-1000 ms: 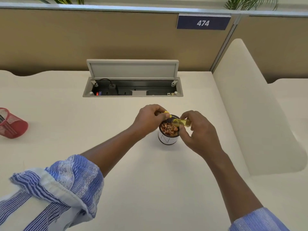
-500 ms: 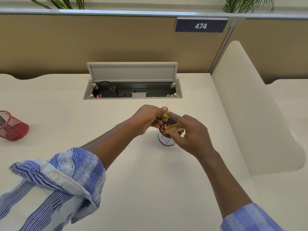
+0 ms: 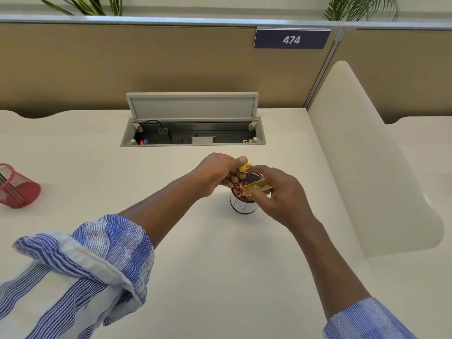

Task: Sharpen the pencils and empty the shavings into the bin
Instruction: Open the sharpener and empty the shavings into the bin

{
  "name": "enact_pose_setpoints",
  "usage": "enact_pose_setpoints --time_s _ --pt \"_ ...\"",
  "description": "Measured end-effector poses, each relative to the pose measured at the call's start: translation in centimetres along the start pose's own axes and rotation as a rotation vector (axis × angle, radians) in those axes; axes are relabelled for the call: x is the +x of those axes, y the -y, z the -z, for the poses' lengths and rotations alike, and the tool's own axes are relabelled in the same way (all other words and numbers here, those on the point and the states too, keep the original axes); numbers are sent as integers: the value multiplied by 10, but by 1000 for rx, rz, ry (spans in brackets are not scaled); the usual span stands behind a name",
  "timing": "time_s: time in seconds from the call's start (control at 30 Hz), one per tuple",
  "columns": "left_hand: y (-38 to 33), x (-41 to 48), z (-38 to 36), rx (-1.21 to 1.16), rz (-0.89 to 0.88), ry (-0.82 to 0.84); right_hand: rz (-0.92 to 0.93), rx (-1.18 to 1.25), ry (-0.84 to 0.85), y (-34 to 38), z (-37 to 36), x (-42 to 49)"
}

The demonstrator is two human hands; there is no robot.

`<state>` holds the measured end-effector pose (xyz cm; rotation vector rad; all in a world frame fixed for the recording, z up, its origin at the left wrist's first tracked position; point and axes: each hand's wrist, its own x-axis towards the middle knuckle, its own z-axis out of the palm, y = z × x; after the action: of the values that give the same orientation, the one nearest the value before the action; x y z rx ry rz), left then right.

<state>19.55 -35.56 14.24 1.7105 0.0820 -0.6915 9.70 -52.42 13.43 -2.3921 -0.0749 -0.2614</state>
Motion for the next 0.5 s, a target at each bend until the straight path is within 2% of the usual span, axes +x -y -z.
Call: enact_pose_setpoints --time_s 0.1,0.23,0.5 --pt "-2 -1 -1 5 -11 11 -39 60 32 1 -1 1" --pt "-5 0 0 40 -9 -7 -16 -93 39 -3 -4 -1" --pt "-5 -5 -2 213 -104 -45 -99 16 -77 -9 -5 -1"
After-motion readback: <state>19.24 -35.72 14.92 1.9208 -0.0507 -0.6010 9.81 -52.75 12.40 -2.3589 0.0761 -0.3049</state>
